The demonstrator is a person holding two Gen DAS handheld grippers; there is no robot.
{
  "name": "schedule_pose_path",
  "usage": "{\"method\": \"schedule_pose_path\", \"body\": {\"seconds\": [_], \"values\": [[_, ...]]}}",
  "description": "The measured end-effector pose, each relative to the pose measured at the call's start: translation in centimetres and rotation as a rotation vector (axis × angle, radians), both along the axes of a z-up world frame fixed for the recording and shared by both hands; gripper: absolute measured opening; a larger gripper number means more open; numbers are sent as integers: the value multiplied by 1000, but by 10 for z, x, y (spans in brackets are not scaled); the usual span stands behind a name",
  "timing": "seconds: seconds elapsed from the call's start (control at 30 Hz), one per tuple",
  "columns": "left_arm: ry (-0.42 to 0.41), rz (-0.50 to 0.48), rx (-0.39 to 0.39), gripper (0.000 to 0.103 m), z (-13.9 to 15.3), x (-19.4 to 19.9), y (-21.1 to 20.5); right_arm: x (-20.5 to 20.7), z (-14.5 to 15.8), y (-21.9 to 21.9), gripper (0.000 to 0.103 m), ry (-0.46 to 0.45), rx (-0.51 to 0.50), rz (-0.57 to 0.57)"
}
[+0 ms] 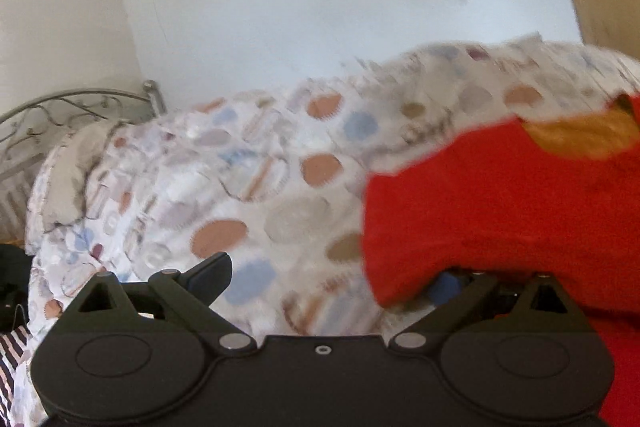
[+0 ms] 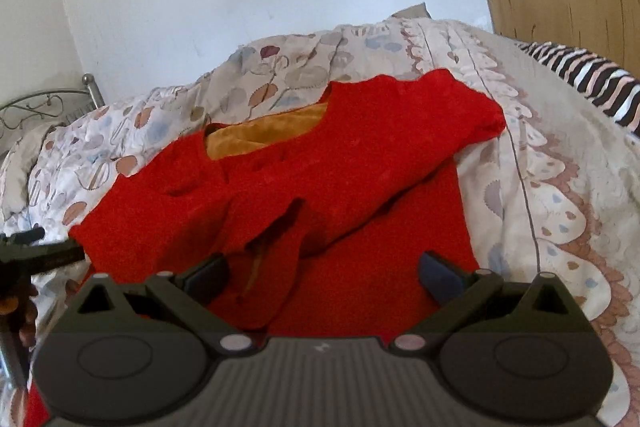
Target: Fold small clothes
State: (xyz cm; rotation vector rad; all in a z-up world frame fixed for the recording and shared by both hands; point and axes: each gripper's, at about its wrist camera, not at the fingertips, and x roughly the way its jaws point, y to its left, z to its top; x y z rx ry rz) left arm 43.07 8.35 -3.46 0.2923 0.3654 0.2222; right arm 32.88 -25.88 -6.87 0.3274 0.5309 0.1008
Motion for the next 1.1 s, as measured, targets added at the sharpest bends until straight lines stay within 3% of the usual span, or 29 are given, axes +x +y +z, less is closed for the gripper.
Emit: {"method": "schedule_pose_path", "body": {"seconds": [0.1, 0.33, 0.5, 0.67, 0.87, 0.97, 1.1], "values": [[-35, 33, -50, 100, 3, 2, 9, 1, 0, 3, 103, -2, -16, -3], [62, 103, -183, 102, -17, 6, 35, 1, 0, 3, 103, -6, -4, -3], [138, 105, -161, 102, -12, -3, 33, 1, 0, 2, 103, -5, -5, -3], [145, 132, -255, 102, -4, -43, 46, 1, 0, 3, 103, -4, -13, -6], [204, 159, -544, 102, 5, -98, 68, -2, 2, 7, 103, -2, -29, -13], [230, 153, -582, 102, 7, -122, 61, -7, 3, 4, 103, -7, 1, -2], [248, 114, -549, 102, 9, -154, 41, -24, 6, -3, 102, 3, 18, 30]]}}
